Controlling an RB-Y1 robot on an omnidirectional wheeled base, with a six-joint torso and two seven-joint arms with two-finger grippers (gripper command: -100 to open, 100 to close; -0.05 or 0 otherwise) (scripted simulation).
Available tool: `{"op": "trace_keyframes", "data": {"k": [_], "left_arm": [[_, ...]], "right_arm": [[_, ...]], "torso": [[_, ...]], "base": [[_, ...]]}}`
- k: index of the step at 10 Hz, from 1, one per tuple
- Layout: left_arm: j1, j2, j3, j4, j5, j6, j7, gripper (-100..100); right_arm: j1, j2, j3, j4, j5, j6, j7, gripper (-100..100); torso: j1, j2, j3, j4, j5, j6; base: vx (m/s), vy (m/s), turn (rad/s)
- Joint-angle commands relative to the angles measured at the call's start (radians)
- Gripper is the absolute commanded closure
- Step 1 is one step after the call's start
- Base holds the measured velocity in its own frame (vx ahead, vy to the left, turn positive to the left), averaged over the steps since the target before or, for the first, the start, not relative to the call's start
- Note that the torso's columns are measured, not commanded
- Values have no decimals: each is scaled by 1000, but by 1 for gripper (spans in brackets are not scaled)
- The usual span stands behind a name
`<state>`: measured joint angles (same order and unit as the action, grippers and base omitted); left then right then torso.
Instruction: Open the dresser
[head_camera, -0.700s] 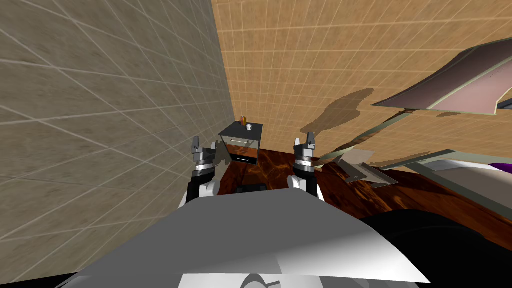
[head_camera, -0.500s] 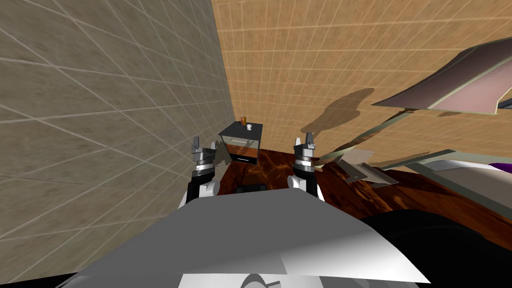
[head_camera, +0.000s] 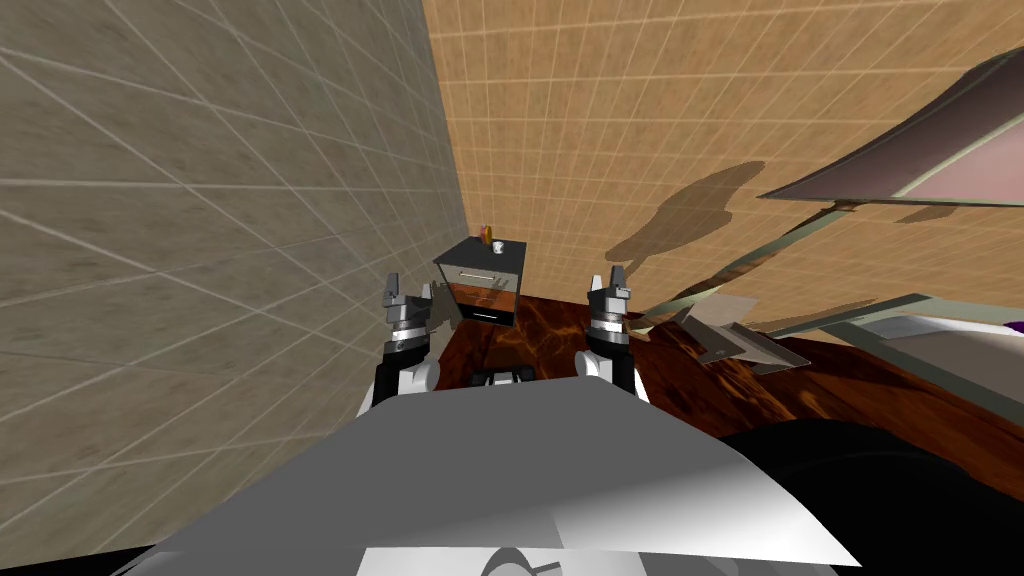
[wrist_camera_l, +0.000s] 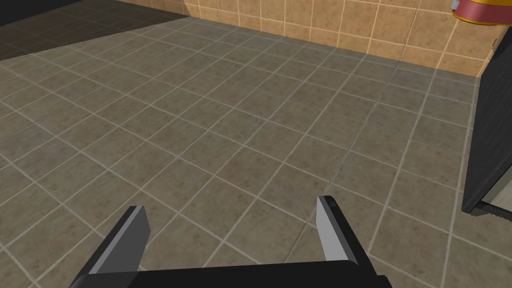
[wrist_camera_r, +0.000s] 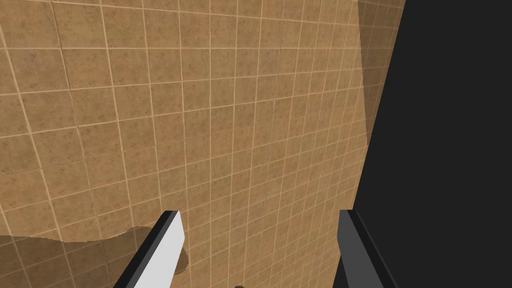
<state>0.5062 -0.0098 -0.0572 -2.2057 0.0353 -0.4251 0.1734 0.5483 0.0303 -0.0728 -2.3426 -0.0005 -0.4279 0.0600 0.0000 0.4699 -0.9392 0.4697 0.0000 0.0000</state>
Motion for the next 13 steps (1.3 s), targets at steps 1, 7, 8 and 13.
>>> {"op": "trace_keyframes", "data": {"k": [1,7,8,13], "left_arm": [[0,0,0,0,0,0,0,0],[-27,122,-6,73,-5,-18,-9,-100],[-34,134,-8,94,-7,-23,-11,-100],[-76,161,-17,209,-15,-50,-25,-100]], "right_arm": [[0,0,0,0,0,0,0,0],[0,0,0,0,0,0,0,0],[0,0,0,0,0,0,0,0],[0,0,0,0,0,0,0,0]], "torso": [[0,74,-148,74,0,0],[0,266,-538,267,0,0],[-1,266,-538,268,0,0],[0,269,-536,268,0,0]], "base": [[0,0,0],[37,-2,-20],[81,-12,-30],[87,-8,-40]]}}
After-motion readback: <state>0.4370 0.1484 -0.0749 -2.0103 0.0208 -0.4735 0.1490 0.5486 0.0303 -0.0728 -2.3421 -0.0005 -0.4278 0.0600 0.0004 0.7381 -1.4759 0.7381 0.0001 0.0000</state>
